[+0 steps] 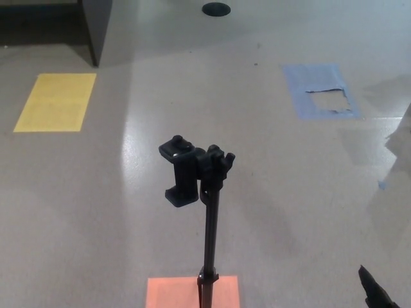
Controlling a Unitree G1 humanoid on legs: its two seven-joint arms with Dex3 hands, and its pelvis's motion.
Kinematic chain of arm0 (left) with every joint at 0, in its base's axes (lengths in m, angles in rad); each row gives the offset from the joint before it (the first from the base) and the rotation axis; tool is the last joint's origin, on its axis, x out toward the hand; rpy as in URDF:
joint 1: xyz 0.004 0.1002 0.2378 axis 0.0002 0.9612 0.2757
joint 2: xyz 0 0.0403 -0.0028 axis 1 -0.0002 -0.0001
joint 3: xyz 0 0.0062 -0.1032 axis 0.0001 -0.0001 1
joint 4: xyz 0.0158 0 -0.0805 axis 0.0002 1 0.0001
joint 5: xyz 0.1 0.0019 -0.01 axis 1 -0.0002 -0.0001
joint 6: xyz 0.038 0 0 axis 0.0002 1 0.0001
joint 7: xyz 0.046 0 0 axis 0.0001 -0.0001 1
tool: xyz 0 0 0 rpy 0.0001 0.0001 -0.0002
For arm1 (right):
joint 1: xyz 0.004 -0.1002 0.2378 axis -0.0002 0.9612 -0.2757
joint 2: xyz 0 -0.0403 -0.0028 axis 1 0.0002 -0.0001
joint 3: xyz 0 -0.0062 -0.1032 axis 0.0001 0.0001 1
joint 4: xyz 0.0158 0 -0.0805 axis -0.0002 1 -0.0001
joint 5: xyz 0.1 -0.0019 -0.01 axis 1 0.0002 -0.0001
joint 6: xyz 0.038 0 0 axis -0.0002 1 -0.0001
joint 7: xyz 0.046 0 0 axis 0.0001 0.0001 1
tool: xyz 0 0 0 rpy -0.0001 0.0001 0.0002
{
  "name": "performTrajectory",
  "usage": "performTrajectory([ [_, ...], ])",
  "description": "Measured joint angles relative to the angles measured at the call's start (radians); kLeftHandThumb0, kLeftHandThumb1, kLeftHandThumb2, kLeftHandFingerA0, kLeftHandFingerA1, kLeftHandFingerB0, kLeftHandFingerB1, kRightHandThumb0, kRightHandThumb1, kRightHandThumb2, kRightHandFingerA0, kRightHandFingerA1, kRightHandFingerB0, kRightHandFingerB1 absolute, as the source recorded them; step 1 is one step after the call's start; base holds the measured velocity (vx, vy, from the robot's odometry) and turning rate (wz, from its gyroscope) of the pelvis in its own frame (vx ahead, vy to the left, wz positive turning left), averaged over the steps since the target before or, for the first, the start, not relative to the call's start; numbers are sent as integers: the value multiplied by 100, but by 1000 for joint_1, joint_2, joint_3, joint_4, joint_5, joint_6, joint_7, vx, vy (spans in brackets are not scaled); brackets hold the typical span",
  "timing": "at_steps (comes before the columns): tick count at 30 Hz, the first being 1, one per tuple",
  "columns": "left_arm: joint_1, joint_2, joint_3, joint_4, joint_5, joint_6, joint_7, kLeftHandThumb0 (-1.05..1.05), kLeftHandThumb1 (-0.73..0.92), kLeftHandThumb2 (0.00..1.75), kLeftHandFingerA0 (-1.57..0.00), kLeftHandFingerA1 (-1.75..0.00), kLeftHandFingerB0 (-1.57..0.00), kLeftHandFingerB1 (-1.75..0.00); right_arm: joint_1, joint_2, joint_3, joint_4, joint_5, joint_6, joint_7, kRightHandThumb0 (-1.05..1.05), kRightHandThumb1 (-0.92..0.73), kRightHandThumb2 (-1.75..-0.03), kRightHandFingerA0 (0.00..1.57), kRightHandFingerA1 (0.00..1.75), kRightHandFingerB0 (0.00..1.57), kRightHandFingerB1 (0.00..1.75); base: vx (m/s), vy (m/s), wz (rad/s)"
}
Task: A phone stand is kept on the floor and the robot uses both its hands to grab it and uses its left hand to extend the phone stand by pulling it upwards
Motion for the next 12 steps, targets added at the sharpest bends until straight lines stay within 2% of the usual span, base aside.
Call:
performTrajectory([
  [2, 0, -3, 4, 4, 9, -22, 0, -31, 15, 78, 0, -49, 0, -48, 0, -3, -2, -1, 0, -3, -3, -105, -78, -77, 0, 25, 0, 0, 0, 0, 0],
  [3, 0, -4, 7, 7, 15, -32, -1, -54, 39, 53, -18, -29, -15, -28, 0, -4, -3, -1, -1, -4, -5, -105, -79, -77, 0, 25, 0, 0, 0, 0, 0],
  [4, 0, -6, 8, 9, 21, -43, -1, -29, 17, 79, 0, -49, 0, -47, 0, -6, -4, -1, -1, -6, -7, -105, -78, -78, 0, 23, 0, 0, 0, 0, 0],
  [12, -3, -16, 33, 38, 76, -138, -4, -29, 18, 79, 0, -49, 0, -48, 0, -26, -12, -1, -2, -21, -26, -105, -79, -72, 0, 23, 0, 0, 0, 0, 0],
])
